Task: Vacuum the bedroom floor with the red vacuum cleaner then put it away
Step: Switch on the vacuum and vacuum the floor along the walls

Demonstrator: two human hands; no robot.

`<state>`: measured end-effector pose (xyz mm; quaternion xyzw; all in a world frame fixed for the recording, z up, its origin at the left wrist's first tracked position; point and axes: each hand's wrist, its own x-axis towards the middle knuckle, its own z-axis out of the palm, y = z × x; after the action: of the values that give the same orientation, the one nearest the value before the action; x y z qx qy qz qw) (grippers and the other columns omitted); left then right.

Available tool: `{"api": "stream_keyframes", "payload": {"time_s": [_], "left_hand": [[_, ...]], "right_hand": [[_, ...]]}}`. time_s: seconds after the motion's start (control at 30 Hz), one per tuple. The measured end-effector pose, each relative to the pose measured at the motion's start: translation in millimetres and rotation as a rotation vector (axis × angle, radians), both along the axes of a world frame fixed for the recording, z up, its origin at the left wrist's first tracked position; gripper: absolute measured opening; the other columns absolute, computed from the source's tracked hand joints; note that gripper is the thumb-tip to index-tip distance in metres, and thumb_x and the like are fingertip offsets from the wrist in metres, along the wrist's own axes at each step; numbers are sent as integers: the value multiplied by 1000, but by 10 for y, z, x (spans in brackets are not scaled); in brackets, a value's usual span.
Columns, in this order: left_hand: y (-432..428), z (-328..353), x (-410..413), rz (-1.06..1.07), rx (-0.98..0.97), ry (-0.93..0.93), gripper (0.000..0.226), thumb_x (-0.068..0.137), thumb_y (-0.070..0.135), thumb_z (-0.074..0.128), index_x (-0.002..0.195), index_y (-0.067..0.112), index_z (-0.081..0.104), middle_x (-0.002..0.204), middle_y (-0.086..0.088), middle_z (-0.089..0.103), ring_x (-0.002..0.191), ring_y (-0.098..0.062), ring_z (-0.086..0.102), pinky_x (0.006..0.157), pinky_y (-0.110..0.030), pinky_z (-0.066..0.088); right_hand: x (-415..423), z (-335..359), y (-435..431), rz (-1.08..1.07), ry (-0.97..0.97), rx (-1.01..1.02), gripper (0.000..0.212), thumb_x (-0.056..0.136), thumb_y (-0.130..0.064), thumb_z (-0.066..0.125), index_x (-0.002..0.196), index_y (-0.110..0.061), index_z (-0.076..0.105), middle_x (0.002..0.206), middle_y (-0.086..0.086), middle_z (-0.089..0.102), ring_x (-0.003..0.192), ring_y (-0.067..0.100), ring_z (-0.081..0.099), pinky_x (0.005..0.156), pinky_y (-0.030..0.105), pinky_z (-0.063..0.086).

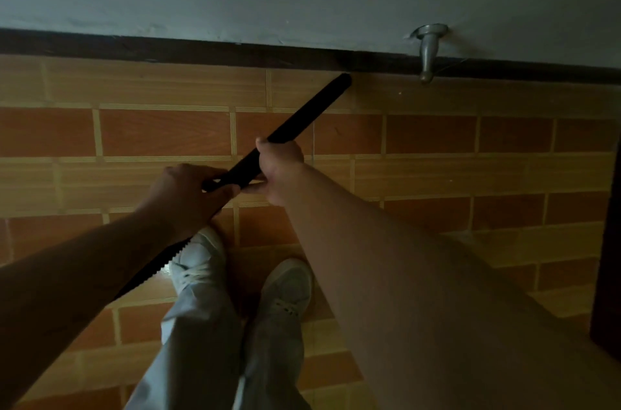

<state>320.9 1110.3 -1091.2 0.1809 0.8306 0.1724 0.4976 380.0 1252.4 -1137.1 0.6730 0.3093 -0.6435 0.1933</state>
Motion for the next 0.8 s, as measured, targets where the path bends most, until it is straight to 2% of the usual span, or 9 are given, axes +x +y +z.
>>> {"api": "stream_keyframes", "payload": {"time_s": [0.1,0.23,0.3,0.4,0.53,0.6,0.7,0.8], "left_hand": [[-90,10,74,-31,8,-37,31,93,39,68,124,33,70,81,11,73,51,-22,69,46,-37,55],[-173,-5,153,-74,1,-70,31,94,38,67,124,36,69,90,12,72,54,-22,70,53,-47,60],[-146,-19,157,-74,8,-75,30,95,37,66,125,36,68,89,8,74,56,-24,70,52,-46,58],[-61,-51,128,-45,5,-55,29,94,41,66,123,38,68,83,4,75,53,-24,68,45,-34,54],[127,-103,114,-1,13,-13,27,90,43,71,116,36,73,67,4,73,39,-9,55,39,-23,41],[209,-115,122,-11,4,-22,27,90,45,70,116,36,73,66,1,73,43,-13,59,42,-27,45],[286,-112,161,-24,-1,-22,29,91,46,69,116,34,73,66,0,73,56,-27,70,50,-38,55],[317,-103,261,-3,7,-14,26,91,43,70,116,35,73,65,1,73,59,-29,71,51,-42,57]], "right_hand": [[136,47,-66,-11,-36,-30,36,106,-29,56,139,-21,44,126,12,58,116,38,63,70,57,64],[237,43,-154,-13,-69,-40,40,106,-31,57,142,-22,44,126,10,57,117,40,60,75,61,63],[230,14,-147,-16,-77,-17,44,105,-31,58,145,-22,42,129,10,56,119,39,59,78,62,62],[207,-3,-47,-51,-41,-11,41,107,-28,56,144,-20,41,130,11,55,111,36,62,63,54,64],[205,6,139,-94,-26,-3,40,106,-27,56,143,-20,43,131,15,58,110,38,66,56,52,64],[214,4,198,-107,-23,7,39,106,-26,56,143,-19,43,130,16,59,108,38,68,59,55,64],[256,-9,254,-117,-15,7,40,107,-26,56,143,-19,43,131,16,59,110,38,67,65,59,63],[350,-17,276,-117,-12,-7,40,107,-28,55,144,-22,42,131,14,58,111,37,66,70,59,63]]}}
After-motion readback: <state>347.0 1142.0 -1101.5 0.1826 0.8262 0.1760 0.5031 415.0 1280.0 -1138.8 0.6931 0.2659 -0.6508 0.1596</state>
